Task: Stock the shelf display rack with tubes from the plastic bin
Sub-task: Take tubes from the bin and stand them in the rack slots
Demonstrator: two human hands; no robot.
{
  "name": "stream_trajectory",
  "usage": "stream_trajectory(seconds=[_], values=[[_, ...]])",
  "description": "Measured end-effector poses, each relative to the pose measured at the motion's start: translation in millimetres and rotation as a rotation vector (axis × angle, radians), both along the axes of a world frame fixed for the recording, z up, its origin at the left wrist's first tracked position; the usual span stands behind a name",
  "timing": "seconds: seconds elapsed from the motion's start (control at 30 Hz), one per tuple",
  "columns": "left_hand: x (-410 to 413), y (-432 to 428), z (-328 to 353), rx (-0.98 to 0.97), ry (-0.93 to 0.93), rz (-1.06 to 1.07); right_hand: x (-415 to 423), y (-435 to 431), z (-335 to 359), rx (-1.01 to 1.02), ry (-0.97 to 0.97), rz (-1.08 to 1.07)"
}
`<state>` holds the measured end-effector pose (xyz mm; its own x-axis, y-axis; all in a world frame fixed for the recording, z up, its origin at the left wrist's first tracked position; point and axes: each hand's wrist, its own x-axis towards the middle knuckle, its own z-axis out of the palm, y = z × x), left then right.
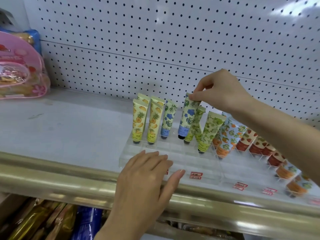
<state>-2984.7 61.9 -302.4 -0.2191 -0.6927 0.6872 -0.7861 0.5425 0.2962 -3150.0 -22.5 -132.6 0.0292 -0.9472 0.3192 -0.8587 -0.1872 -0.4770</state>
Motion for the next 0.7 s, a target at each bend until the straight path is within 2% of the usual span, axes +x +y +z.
stream_trajectory(seconds=[0.7], values=[[4,-2,-3,-0.042,-0.025,-0.003,12,-29,-19,0.017,0.201,-0.055]])
